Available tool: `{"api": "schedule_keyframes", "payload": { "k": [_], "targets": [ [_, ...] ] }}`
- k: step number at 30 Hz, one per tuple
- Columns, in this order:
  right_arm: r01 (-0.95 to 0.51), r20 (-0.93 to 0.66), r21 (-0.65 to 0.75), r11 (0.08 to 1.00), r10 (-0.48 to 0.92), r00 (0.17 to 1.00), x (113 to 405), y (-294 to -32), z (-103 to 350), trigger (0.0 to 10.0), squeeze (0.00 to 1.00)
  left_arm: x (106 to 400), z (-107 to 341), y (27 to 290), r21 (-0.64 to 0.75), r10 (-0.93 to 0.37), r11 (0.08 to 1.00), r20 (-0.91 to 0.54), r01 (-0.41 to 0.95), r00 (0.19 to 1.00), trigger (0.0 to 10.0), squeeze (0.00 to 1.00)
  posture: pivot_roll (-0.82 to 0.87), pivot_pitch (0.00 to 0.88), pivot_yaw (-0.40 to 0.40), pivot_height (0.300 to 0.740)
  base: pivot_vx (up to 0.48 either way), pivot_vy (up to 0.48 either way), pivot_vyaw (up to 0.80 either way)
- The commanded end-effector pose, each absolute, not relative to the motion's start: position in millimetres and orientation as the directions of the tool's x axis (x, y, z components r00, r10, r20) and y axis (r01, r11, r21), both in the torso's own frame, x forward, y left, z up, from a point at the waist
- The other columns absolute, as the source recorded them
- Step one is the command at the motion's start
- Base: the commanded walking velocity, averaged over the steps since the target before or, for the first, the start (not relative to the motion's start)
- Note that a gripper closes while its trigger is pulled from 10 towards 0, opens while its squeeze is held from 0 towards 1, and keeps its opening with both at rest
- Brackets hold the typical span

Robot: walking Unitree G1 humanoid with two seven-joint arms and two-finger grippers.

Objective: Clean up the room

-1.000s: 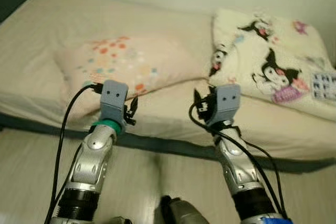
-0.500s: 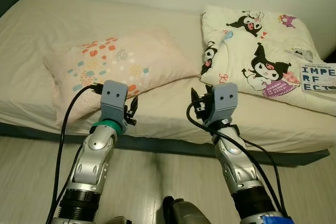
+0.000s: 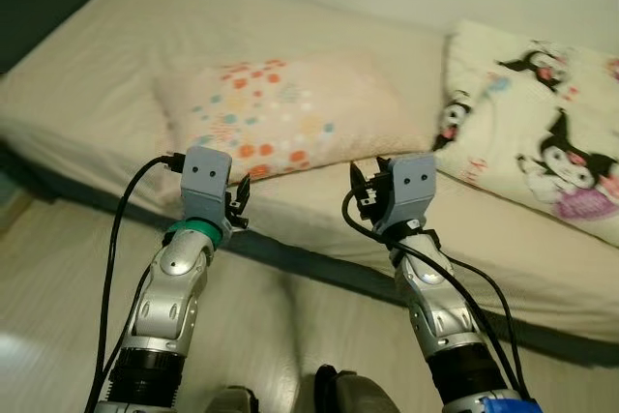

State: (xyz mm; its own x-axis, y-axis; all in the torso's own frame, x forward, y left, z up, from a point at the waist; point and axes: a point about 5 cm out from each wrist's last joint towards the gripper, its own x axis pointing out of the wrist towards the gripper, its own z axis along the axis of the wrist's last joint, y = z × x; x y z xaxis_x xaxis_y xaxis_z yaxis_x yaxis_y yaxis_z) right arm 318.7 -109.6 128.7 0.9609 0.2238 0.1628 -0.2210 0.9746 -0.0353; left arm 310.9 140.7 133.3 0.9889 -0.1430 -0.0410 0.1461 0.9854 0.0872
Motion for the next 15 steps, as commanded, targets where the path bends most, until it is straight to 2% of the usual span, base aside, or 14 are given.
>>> {"api": "schedule_keyframes", "payload": {
  "k": [1,6,15],
  "targets": [
    [-0.201,0.141,-0.018,0.980,0.201,0.969,316.5,-116.1,122.0,10.0,0.00,308.8,127.7,137.8,0.083,-0.153,0.984,-0.064,0.158,0.986,10.0,0.00,-0.03,0.110,0.001,0.740,0.000,0.000,0.00],
    [-0.201,0.142,-0.018,0.980,0.201,0.969,316.4,-116.0,122.1,10.0,0.00,309.0,129.8,136.8,0.089,-0.164,0.982,-0.044,0.167,0.986,10.0,0.00,-0.03,0.110,0.003,0.740,0.055,0.000,0.00],
    [-0.199,0.142,-0.020,0.980,0.199,0.970,316.4,-116.6,122.2,10.0,0.00,309.0,131.0,136.2,0.100,-0.171,0.980,-0.034,0.173,0.985,10.0,0.00,-0.03,0.111,0.002,0.740,0.459,0.000,0.00]
  ]
}}
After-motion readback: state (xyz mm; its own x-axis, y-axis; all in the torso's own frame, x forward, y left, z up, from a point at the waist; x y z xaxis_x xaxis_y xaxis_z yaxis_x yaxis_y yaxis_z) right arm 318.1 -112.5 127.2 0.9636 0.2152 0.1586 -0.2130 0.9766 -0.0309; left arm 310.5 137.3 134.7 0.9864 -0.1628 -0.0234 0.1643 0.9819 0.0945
